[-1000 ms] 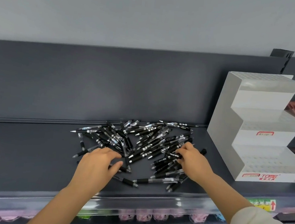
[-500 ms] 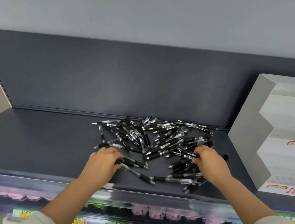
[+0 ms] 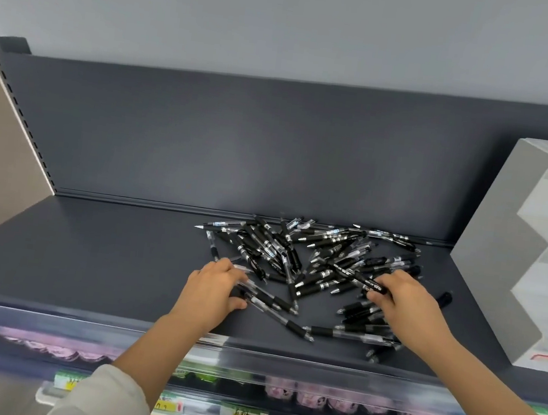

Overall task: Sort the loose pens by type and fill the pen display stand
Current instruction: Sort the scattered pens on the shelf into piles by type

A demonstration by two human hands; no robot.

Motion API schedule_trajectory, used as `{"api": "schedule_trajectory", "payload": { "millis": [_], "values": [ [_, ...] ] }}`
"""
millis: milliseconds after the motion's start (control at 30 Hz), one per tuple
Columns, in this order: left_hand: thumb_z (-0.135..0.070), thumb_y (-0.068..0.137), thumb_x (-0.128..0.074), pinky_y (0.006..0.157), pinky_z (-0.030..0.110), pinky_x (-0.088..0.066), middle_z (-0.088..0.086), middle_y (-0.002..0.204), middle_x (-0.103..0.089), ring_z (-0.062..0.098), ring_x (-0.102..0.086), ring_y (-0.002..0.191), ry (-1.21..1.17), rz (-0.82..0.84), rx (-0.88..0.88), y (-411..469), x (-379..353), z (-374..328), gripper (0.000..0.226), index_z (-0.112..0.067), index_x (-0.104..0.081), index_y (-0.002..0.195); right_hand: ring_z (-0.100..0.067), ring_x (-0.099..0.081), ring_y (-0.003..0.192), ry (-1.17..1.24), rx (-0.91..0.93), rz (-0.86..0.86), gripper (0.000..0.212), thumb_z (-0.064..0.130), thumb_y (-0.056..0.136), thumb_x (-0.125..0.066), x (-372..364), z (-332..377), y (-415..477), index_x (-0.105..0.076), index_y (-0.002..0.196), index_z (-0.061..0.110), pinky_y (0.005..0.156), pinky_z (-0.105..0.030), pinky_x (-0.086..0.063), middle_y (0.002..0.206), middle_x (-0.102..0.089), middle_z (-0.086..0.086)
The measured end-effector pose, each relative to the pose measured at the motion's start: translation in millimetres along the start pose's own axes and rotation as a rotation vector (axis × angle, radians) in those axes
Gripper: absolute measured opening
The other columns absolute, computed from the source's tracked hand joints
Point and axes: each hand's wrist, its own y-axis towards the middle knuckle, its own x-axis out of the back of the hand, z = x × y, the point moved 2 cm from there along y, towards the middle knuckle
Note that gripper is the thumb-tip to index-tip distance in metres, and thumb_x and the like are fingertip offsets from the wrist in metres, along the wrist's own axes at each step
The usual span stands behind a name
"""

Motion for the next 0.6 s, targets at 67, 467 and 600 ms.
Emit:
{"api": "schedule_trajectory", "payload": {
  "millis": [67,467,600],
  "values": [
    [-0.04,0.084,-0.063,0.094,0.031,-0.038,-0.006,0.122,-0.049,0.017,-0.045,0.116,0.015,-0.027,0.013,-1.9,5.7,7.7,0.045,-0.029,-0.052,0.127,-0.015,-0.047,0.08,0.017,-0.003,0.011,0.017,0.029,0.094,-0.051,-0.1,5.5,1.0,-0.059,0.092,0.015,0.062,-0.028,-0.037,0.078,-0.042,0.01],
    [-0.056,0.088,-0.049,0.087,0.039,-0.047,0.004,0.117,-0.059,0.026,-0.053,0.109,-0.068,-0.145,0.31,1.8,27.0,59.0,0.049,-0.018,-0.062,0.115,-0.01,-0.051,0.066,0.046,0.037,0.091,0.015,0.03,0.095,-0.049,-16.5,48.9,16.2,-0.052,0.086,0.018,0.051,-0.024,-0.034,0.072,-0.053,0.005],
    [-0.062,0.088,-0.041,0.08,0.036,-0.05,0.006,0.091,-0.068,0.028,-0.061,0.093,-0.187,-0.053,0.462,18.3,30.2,59.4,0.055,-0.015,-0.068,0.084,-0.01,-0.051,0.063,0.046,0.013,0.105,0.016,0.03,0.095,-0.049,-20.1,52.4,20.5,-0.051,0.084,0.019,0.049,-0.023,-0.03,0.07,-0.052,0.004]
  ]
}}
